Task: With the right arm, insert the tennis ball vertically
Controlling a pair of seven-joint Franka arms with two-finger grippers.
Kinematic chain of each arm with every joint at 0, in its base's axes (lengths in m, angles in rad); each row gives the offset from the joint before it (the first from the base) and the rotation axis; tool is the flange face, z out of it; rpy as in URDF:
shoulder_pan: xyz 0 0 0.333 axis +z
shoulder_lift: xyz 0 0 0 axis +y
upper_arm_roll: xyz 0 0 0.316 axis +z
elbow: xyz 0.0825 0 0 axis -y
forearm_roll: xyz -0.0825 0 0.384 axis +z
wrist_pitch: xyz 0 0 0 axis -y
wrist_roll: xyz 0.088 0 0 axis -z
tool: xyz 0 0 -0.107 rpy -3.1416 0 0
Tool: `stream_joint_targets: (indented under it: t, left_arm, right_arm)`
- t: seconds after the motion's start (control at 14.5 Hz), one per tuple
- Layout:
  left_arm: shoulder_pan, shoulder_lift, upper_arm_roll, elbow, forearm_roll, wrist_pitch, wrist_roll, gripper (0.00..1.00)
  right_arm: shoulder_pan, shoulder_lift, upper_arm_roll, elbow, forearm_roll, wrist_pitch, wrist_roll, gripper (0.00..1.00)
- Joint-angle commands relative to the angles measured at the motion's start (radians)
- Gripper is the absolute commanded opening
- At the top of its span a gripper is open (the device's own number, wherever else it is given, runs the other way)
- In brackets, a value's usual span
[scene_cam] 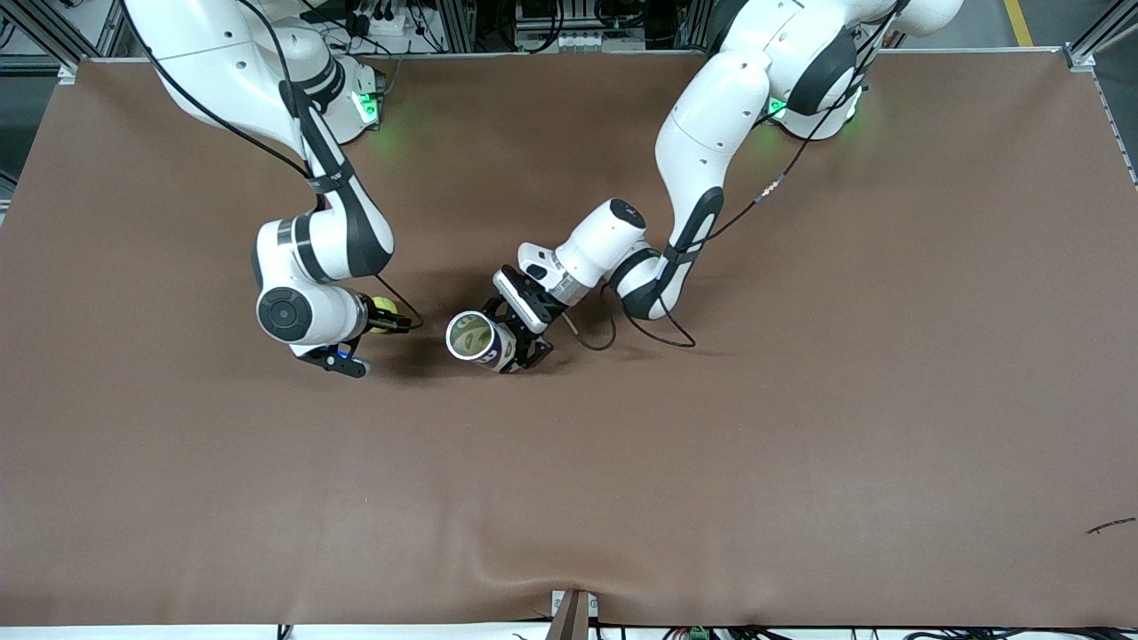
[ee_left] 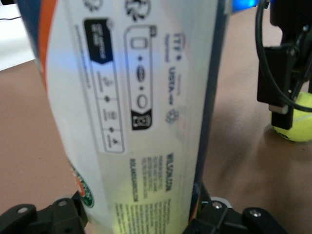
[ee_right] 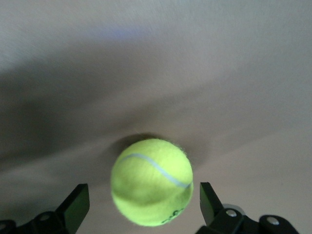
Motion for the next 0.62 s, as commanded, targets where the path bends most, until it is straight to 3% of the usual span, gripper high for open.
stream_joint_targets:
  t: [0.0,0.07,0.14,0.28,0.34,0.41,0.55]
  left_arm:
    - [-0.004,-0.05,0.0,-0.078,0.021,0.007,-0.002,0.81]
    - [-0.004,-0.056,0.0,-0.086,0.021,0.007,-0.002,0.81]
    - [-0.008,-0.058,-0.002,-0.089,0.021,0.007,-0.002,0.81]
    - [-0.008,-0.058,-0.002,-0.089,0.019,0.007,-0.002,0.81]
    - [-0.008,-0.058,-0.002,-0.092,0.021,0.007,-0.002,0.85]
    - [-0.008,-0.061,-0.003,-0.098,0.021,0.007,-0.002,0.88]
    - [-0.008,-0.069,-0.003,-0.112,0.021,0.007,-0.002,1.0]
  right_arm:
    - [0.004,-0.033,0.003,-0.036,-0.02,0.012,-0.006,1.0]
    - [0.002,-0.033,0.003,-0.036,-0.02,0.012,-0.006,1.0]
    - [0.002,-0.032,0.003,-0.036,-0.02,0.013,-0.006,0.82]
    - [0.002,-0.03,0.003,-0.035,-0.02,0.021,-0.006,0.37]
    - [0.002,-0.03,0.003,-0.035,-0.02,0.025,-0.006,0.24]
    - [0.001,-0.03,0.003,-0.035,-0.02,0.025,-0.006,0.17]
    - [-0.006,-0.044,0.003,-0.021,-0.02,0.015,-0.006,0.16]
